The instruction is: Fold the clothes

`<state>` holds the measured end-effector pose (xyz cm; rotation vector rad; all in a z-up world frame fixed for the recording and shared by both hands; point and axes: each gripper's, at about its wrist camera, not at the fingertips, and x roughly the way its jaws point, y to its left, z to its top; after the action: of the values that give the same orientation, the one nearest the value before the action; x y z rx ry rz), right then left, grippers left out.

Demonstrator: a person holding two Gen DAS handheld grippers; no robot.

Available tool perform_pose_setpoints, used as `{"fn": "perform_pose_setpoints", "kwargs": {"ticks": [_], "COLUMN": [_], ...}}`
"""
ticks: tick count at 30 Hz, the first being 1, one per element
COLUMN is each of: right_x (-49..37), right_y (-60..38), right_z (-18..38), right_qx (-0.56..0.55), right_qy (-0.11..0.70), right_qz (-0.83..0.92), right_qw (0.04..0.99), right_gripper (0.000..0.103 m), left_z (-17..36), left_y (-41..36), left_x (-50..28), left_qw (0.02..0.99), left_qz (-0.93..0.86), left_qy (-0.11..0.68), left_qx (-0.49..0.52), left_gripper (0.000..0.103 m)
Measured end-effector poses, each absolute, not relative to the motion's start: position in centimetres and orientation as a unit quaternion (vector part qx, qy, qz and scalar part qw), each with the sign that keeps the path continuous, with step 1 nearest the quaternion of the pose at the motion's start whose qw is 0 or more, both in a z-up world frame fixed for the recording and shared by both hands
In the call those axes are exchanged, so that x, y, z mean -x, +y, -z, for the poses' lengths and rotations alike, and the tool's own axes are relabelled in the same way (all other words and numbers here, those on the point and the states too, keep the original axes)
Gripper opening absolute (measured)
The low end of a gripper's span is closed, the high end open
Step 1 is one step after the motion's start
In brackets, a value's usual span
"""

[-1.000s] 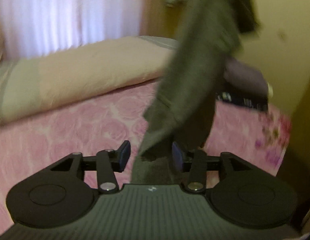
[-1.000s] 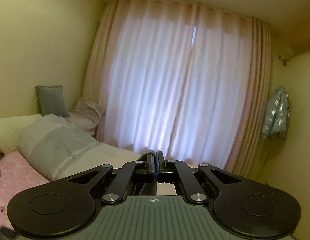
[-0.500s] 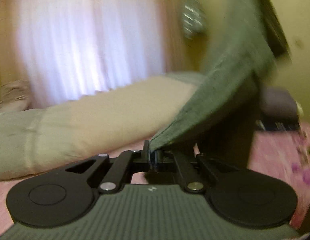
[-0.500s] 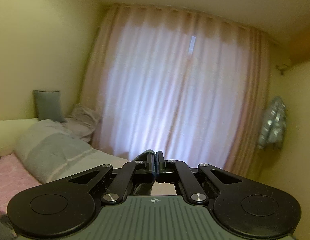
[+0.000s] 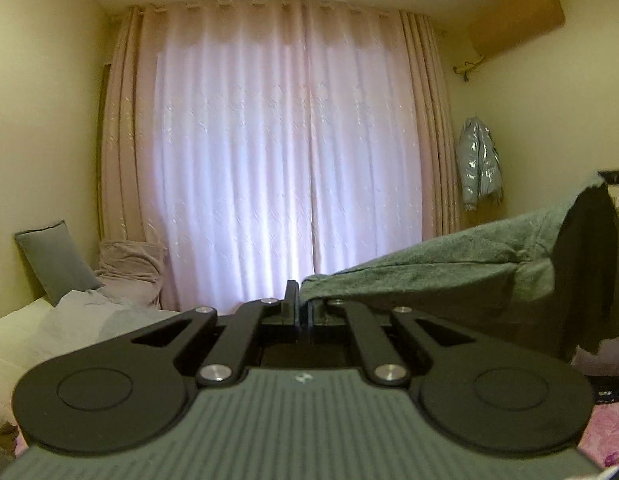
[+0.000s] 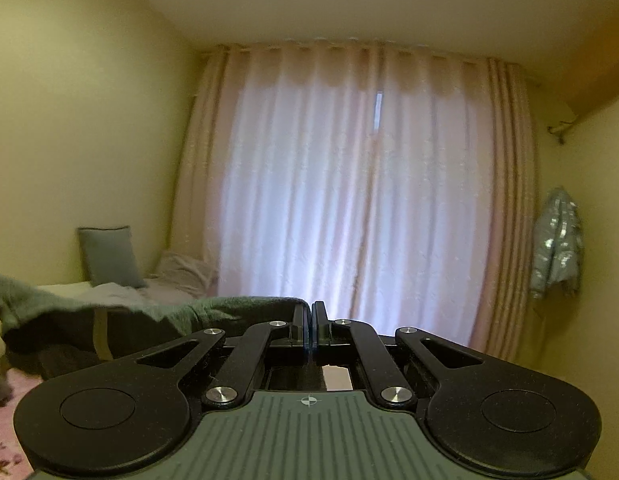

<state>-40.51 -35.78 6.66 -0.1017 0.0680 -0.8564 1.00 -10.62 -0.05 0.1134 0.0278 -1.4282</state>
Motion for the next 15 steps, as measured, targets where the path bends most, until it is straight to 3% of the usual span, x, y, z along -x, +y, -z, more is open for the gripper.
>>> {"fn": "perform_pose_setpoints", "kwargs": {"ticks": [9,15], "right_x": [43.3,44.6], "right_y": [-31.2,-29.9], "right_z": [-3.9,-5.6], "right_qx": [0.027,0.004], "right_qy": [0.092,0.086], "right_qz": [0.323,0.262], "right_qw": [0.942,0.961], "right_gripper": [0.000,0.000], "left_z": [0.3,-4.7], "left_y": [-1.5,1.9], "left_x": [0.0,-1.4], "left_qw": [0.773,0.774], "left_qz": [0.623,0.621], "left_qy": [0.102,0.115], "left_qx": [-0.053,-0.050], "left_gripper": [0.002,0.002]}}
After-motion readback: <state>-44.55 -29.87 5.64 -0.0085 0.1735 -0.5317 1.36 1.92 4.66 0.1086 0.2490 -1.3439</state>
